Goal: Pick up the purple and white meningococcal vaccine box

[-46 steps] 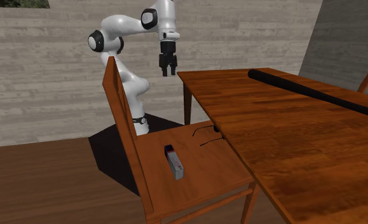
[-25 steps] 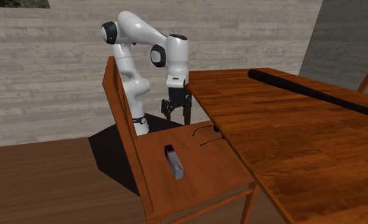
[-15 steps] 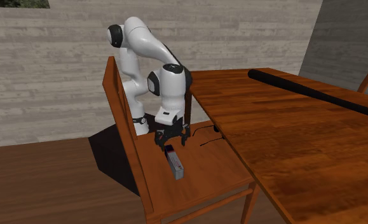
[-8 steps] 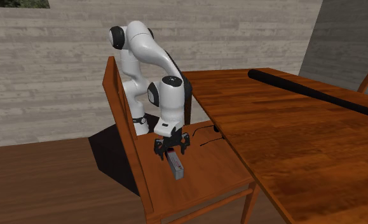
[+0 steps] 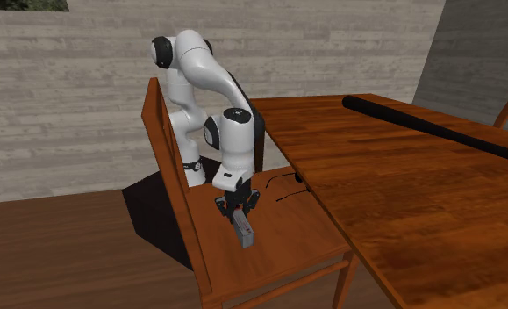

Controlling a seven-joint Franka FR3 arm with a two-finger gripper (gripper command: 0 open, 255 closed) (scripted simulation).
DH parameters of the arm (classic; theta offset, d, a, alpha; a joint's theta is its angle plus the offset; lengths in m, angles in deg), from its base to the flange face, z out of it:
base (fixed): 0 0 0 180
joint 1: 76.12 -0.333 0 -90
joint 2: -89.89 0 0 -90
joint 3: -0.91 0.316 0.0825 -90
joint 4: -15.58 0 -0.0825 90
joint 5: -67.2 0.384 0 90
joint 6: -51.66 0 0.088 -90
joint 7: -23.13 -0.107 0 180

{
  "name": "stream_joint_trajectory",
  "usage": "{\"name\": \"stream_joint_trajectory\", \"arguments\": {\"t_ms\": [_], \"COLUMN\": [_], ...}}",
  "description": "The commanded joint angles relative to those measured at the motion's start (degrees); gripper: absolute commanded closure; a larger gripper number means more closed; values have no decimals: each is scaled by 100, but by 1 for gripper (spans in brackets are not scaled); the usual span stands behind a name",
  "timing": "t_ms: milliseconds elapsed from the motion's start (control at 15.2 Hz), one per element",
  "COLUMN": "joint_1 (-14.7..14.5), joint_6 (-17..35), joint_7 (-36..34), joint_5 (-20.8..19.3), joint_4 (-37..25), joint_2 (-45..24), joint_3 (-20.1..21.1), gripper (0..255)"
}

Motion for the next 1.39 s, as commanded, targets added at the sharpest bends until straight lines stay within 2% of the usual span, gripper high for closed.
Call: {"name": "stream_joint_trajectory", "arguments": {"t_ms": [0, 198, 1188, 1320], "joint_1": [-1, -2, -27, -27], "joint_6": [4, -10, -1102, -1113], "joint_7": [1, -2, -99, -100], "joint_5": [0, 2, -148, -149], "joint_4": [2, -18, -528, -534], "joint_2": [-6, -12, 582, 587], "joint_3": [1, 2, -11, -11], "gripper": [255, 255, 255, 255]}}
